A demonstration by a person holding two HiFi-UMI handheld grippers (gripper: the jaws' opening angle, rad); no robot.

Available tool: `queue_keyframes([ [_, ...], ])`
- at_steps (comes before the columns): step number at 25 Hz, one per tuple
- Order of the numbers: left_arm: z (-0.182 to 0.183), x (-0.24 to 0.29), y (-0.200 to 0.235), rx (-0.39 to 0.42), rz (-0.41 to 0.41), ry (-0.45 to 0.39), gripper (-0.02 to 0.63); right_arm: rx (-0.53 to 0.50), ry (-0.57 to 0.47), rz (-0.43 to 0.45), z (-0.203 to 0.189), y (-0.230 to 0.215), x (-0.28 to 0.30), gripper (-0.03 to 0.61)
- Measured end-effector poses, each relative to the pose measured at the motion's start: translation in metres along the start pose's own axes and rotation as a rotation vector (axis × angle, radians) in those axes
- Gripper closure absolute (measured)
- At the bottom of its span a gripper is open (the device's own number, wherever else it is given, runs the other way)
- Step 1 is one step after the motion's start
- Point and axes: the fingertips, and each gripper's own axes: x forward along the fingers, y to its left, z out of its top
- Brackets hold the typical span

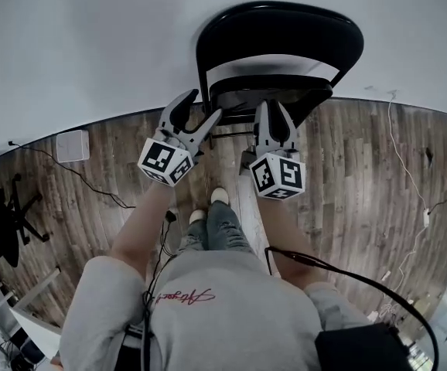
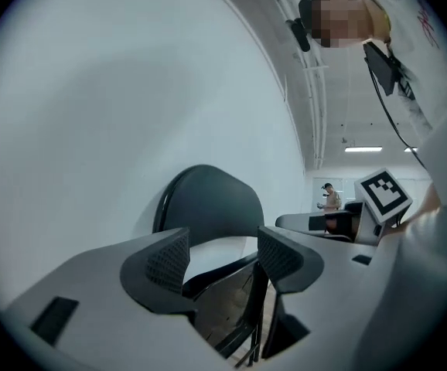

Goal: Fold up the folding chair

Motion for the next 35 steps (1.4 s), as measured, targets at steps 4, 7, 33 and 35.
queue_keyframes([
  [4, 0.032, -0.018, -0.024, -0.034, 0.032, -0.078, 0.381, -0.094, -0.046, 0.018, 0.028, 0.023, -0.026, 0.52],
  [7, 0.058, -0.036, -0.039, -0.034, 0.053, -0.129, 0.456, -0.177, -0.076, 0.051, 0.046, 0.045, -0.045, 0.535],
  [33, 0.112, -0.127, -0.114, 0.082, 0.043, -0.184, 0.598, -0.282, -0.074, 0.206, 0.066, 0.158, -0.131, 0.563],
  [35, 0.114, -0.126, -0.112, 0.082, 0.045, -0.184, 0.598, -0.285, -0.075, 0.205, 0.067, 0.159, -0.13, 0.563],
])
